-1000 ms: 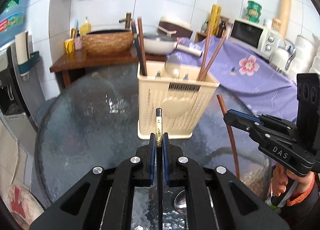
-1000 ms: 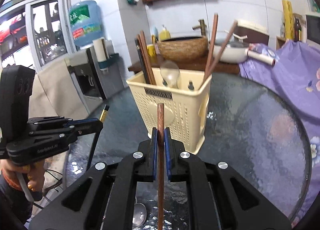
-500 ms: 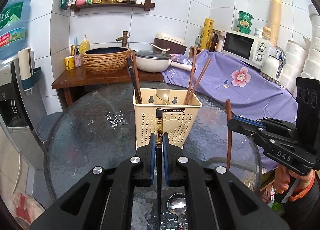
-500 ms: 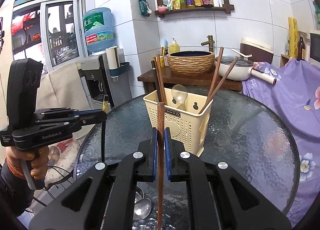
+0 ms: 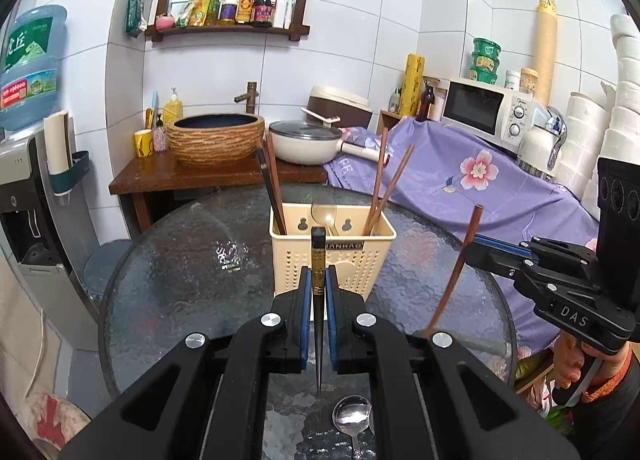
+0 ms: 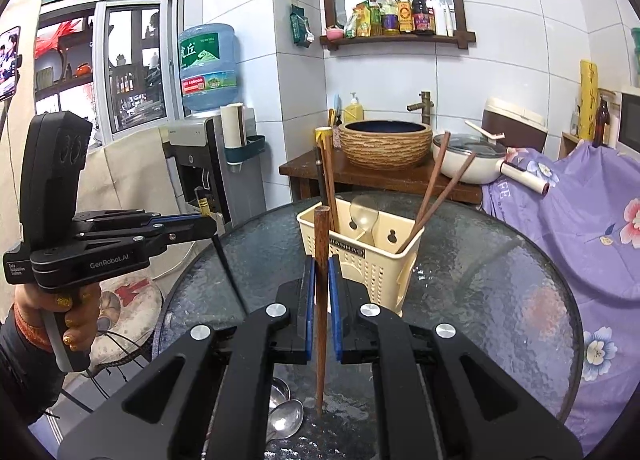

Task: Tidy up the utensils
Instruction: 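Lift both chopsticks and carry them over the beige holder, then lower both chopsticks down into the beige holder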

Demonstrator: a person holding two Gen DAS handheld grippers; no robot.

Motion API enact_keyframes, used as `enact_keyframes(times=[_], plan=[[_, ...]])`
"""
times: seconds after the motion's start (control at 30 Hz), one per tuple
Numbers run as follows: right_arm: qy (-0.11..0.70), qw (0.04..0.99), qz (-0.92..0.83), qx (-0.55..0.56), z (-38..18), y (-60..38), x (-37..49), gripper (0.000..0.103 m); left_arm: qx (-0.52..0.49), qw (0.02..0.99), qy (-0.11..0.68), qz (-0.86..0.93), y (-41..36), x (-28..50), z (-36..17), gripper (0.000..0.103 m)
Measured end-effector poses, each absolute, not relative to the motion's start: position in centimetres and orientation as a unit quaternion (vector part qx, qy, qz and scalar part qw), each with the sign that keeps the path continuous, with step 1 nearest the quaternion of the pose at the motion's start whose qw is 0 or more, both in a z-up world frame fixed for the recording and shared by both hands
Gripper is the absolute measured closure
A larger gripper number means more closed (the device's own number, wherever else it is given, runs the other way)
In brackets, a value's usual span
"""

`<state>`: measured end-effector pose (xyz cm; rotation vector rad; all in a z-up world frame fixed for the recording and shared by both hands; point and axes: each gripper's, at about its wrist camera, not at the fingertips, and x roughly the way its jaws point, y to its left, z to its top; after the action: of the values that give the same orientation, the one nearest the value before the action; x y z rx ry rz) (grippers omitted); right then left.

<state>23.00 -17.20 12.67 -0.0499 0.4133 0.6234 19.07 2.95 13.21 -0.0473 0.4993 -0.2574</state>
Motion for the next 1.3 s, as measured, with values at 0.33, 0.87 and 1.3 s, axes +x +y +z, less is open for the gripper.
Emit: enact_keyframes(times=[0.33, 0.87, 1.3], plan=[[0.191, 0.931, 0.310, -0.035, 16.3, -16.1, 24.1, 0.096, -0.019, 0.961, 0.244, -0.130, 2.1, 20.8, 15.6, 0.096], [0.199, 0.928, 0.315, 0.005, 24.3, -16.6, 28.6, 0.096, -0.043, 0.964, 0.218, -0.144, 2.6, 24.6, 24.0, 0.096], [0.137, 0.960, 0.244, 0.011, 27.6, -16.3, 33.0, 0.096, -0.070, 0.976, 0.172, -0.110, 3.0, 28.9, 25.9, 0.096]])
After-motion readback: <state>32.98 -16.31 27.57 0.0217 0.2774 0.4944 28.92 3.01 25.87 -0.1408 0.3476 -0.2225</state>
